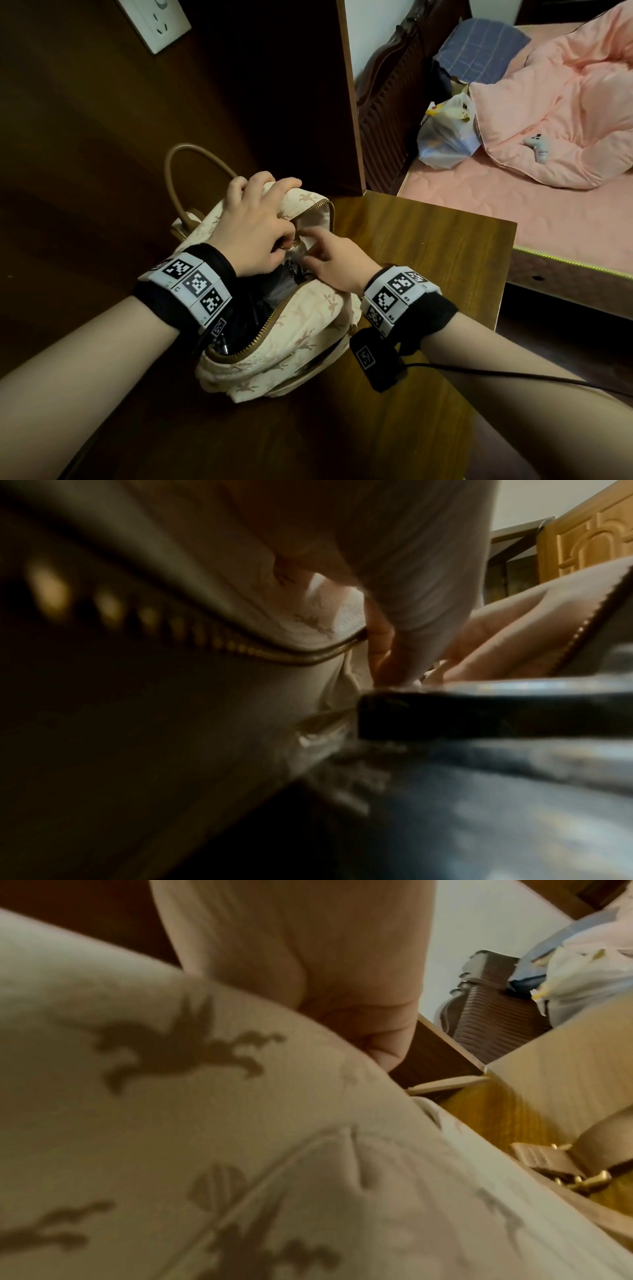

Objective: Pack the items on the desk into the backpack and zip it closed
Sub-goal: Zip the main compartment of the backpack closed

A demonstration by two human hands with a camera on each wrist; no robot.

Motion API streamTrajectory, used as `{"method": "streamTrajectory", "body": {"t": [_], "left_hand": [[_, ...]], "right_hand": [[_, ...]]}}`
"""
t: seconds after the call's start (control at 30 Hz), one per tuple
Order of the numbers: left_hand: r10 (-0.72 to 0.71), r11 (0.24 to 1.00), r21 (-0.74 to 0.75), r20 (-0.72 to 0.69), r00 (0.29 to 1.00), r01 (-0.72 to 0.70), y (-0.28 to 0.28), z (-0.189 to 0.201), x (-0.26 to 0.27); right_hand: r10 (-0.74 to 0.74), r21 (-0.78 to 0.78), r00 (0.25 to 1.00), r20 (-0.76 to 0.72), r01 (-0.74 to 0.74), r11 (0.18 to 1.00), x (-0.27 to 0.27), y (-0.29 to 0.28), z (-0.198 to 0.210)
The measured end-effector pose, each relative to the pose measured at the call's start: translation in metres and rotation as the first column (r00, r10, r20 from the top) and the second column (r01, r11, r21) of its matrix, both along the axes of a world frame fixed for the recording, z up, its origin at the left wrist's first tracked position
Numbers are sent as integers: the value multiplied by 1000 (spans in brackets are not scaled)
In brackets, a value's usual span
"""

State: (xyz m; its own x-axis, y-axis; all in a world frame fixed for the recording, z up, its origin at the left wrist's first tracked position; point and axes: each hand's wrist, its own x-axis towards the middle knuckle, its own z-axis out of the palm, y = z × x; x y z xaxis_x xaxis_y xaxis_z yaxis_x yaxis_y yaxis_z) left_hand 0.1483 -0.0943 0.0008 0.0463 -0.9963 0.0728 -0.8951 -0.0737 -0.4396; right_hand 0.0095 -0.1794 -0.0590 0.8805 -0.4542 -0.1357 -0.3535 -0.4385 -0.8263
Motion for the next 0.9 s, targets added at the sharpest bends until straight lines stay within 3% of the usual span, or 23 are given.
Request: {"method": "streamTrajectory", "body": {"t": [0.1,0.2,0.53,0.9], "left_hand": [[-6,1000,20,-26,1000,6,2,4,4],[-23,999,35,-61,998,25,3,9,6],[-56,990,121,-122,991,70,15,23,11],[-141,977,153,-37,989,145,39,35,17]], "right_hand": [[32,-156,999,-21,-35,987,8,3,0],[-18,-245,1000,21,23,969,13,4,-1],[-150,-362,987,54,160,919,6,9,-10],[-134,-382,991,-4,122,916,-1,7,-5]]}}
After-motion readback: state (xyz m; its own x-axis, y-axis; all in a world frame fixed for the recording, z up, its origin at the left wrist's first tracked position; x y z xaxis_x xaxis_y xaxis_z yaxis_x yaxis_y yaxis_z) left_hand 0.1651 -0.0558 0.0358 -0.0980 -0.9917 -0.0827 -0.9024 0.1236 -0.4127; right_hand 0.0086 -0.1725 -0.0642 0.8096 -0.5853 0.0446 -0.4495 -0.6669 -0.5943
